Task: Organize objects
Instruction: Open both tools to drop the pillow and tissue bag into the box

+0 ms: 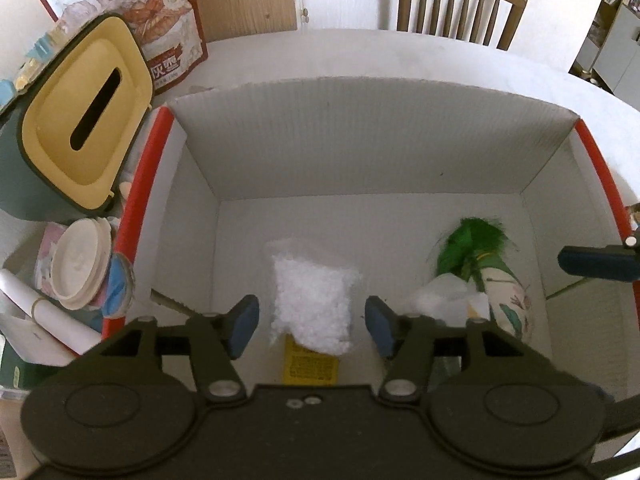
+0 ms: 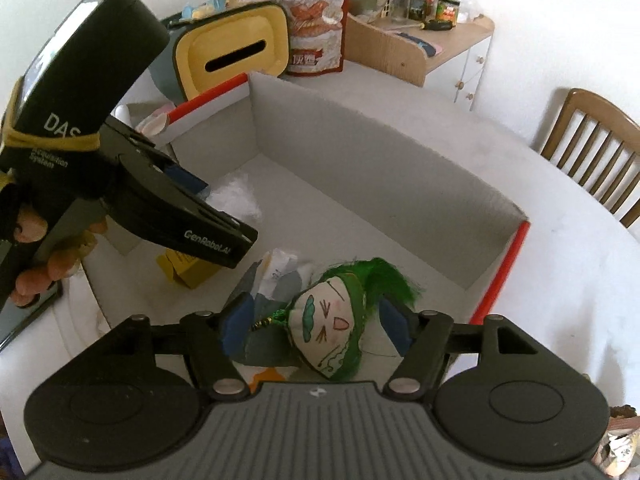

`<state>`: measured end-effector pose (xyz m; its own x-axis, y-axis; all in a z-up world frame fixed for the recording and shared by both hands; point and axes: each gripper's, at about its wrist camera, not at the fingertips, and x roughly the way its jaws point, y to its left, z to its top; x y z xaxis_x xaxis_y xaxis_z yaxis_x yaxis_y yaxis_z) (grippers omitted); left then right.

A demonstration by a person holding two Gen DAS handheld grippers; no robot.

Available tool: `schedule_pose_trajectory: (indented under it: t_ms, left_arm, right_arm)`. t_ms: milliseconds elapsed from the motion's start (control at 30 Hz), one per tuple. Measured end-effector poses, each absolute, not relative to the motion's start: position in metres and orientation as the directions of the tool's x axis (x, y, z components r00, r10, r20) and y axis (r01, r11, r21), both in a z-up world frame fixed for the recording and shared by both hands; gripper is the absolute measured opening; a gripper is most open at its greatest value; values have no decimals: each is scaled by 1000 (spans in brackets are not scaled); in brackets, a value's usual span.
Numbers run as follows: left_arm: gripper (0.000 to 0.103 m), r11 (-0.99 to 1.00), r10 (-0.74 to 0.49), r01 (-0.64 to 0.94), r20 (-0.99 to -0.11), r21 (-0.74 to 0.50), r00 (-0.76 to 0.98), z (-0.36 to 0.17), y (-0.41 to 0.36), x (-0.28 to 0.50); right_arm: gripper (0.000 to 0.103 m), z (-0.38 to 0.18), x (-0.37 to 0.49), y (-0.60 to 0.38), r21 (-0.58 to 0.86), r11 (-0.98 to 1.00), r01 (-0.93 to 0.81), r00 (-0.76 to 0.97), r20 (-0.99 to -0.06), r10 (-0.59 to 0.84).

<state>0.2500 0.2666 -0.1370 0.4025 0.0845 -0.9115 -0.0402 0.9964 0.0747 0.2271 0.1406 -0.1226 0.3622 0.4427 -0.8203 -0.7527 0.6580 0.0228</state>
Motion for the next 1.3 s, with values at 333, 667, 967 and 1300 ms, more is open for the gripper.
schedule_pose_trajectory:
  t_ms: [333,667,967,1300]
  left_arm:
    - [66,996,84,-52,-893,68,443,-125,262,243]
    - [73,996,87,-64,-865,63,493,-108,254,230]
    - [77,997,78,-62,-832,53,549,-83,239,212]
    - [85,1000,17,-6,-779,17,627,-49,196,188]
  right_arm:
    - [75,-89,219,116,85,679,-729,400,-752,525]
    - [75,-55,199,94,112,671,-733,424,-696,579]
    - [78,-34,187,59,120,705,-699,477,-656,585]
    - [79,-9,171,3,148,740,-656,535,-602,593]
